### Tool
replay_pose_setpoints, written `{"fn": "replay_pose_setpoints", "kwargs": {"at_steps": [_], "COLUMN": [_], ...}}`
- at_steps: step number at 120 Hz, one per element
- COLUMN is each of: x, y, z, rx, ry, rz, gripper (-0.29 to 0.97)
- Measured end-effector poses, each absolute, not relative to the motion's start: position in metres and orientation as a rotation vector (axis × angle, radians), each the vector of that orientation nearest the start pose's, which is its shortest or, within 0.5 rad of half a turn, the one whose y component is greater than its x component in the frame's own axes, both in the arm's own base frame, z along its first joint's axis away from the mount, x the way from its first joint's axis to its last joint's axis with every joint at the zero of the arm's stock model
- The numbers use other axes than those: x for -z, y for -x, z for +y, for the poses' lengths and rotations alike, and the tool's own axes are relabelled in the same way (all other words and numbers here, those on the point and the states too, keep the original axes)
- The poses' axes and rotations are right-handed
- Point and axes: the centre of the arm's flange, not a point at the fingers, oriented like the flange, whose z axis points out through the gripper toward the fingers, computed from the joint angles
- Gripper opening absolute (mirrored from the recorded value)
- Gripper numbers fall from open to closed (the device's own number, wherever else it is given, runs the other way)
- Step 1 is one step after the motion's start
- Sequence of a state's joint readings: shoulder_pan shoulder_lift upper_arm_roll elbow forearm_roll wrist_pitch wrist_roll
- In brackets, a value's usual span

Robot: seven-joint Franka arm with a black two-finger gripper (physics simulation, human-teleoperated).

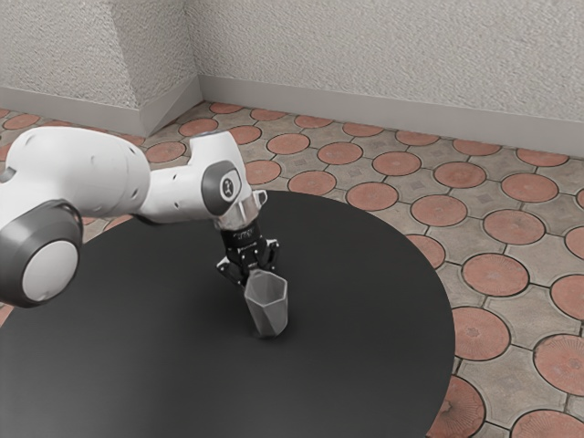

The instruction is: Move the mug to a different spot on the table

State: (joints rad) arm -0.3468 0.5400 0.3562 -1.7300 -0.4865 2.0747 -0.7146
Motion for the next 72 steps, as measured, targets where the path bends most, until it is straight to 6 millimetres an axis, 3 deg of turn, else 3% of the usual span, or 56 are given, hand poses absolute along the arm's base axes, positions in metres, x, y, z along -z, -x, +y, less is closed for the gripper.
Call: {"fn": "replay_pose_setpoints", "kwargs": {"at_steps": [37, 51, 72], "x": [-0.313, -0.327, -0.325], "y": [-0.653, -0.65, -0.615], "z": [-0.036, -0.026, -0.007], "rx": [-0.292, -0.279, -0.36], "ry": [2.949, 2.943, 2.903], "rz": [-1.521, -1.531, -1.573], "gripper": [0.03, 0.0, -0.02]}}
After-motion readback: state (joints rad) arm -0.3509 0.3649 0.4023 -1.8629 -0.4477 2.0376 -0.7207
